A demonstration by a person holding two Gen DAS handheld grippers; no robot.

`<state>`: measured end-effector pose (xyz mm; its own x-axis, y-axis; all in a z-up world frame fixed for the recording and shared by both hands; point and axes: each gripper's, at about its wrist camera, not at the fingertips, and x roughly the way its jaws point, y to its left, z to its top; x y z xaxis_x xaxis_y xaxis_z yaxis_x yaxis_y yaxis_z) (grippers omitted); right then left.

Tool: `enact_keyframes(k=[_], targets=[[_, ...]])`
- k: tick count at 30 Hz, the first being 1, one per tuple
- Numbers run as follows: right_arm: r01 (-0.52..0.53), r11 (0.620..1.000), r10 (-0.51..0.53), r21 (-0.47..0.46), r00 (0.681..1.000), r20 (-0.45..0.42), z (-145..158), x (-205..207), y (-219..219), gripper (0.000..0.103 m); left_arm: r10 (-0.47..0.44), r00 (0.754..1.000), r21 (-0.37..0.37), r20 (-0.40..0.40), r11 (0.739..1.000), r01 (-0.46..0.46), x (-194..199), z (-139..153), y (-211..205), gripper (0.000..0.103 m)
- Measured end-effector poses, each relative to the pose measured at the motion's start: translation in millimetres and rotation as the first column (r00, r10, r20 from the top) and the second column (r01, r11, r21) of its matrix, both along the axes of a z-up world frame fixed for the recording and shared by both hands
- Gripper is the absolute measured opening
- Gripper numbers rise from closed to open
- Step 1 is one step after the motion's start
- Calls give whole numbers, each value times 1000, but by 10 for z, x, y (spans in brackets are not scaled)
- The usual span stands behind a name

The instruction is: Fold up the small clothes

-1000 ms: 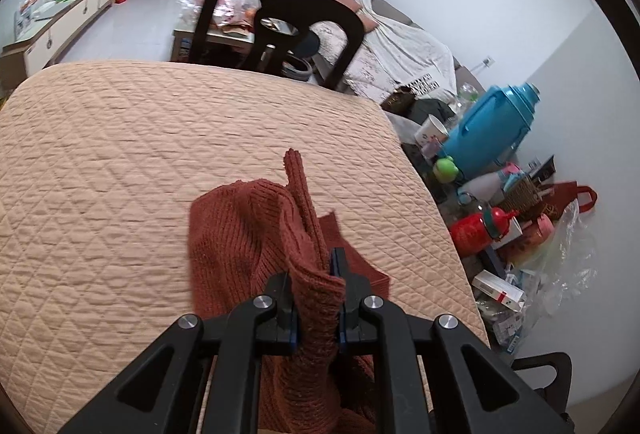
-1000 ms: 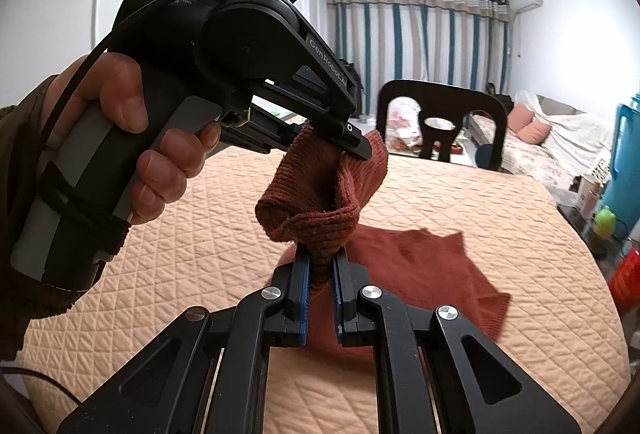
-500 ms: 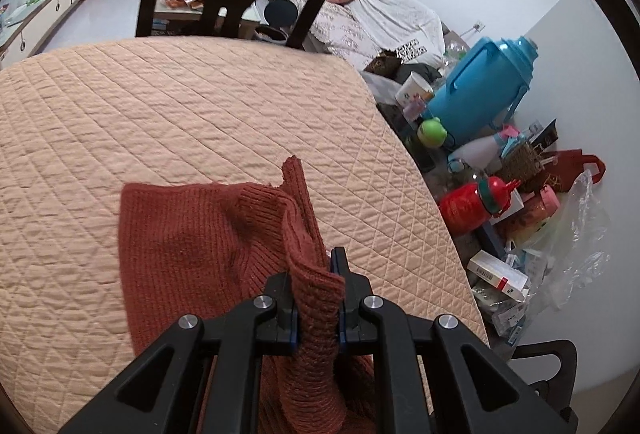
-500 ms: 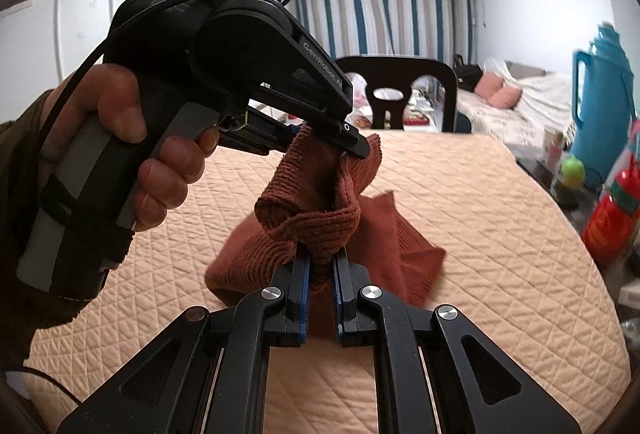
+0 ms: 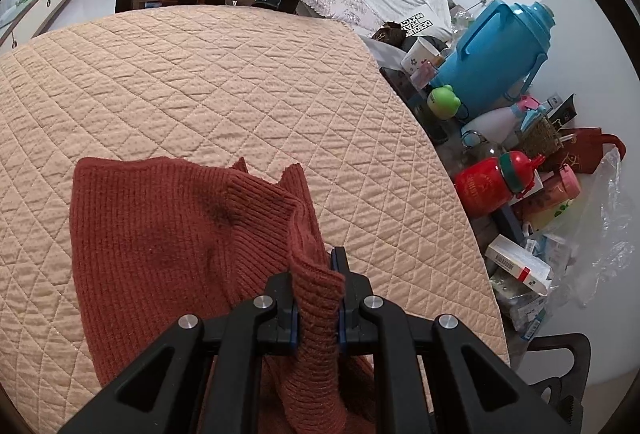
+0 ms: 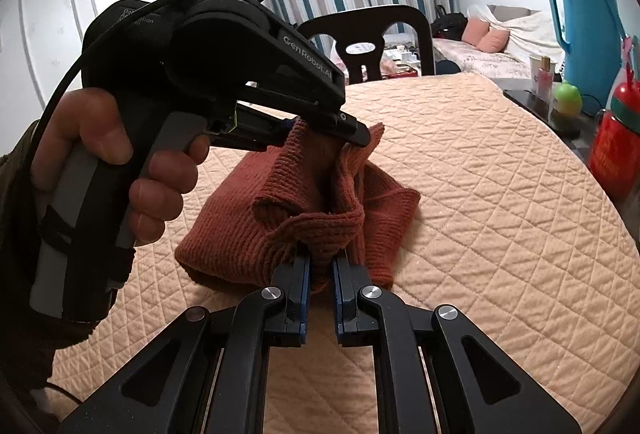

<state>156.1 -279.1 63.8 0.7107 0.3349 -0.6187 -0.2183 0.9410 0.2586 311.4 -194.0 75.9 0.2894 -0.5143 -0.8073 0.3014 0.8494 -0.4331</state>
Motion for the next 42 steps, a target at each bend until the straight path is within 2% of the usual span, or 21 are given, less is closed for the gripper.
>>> enact_keyframes(k=[10,12,13,16,19,23,25,31,38,41,42], targets=[[44,997,-39,56,996,-81,-138,54,-137,9,-11,1000,-6,-22,1000,11,28,-115,-84,17],[47,997,-43,53,995,-87,-146,51,-135,9,-6,999,-10,-32,1000,5,45,-139,-81,23],[47,997,-42,56,995,-89,-150,48,-135,9,-5,999,-10,-33,1000,5,51,-146,-77,32],[54,995,-45,83,993,-107,-163,47,-160,9,-25,999,-45,-35,999,23,40,-128,-55,46],[69,991,-54,113,990,-132,-191,60,-194,12,-39,999,-46,10,998,40,-9,-17,-5,60],[87,988,-67,129,986,-150,-197,32,-216,16,-50,996,-41,68,998,53,-73,130,119,63],[108,984,-83,140,982,-172,-209,30,-245,23,-43,996,-44,74,998,46,-91,164,211,64],[145,976,-113,163,975,-192,-198,-31,-319,25,-14,990,-3,140,1000,15,-210,225,504,64],[187,976,-169,112,973,-156,-109,-70,-320,25,18,982,34,190,999,-25,-427,191,808,64],[227,971,-220,72,970,-102,2,-128,-331,25,21,983,46,183,999,-30,-509,109,903,64],[239,970,-236,50,970,-60,81,-154,-318,25,24,983,54,183,998,-35,-540,86,933,64]])
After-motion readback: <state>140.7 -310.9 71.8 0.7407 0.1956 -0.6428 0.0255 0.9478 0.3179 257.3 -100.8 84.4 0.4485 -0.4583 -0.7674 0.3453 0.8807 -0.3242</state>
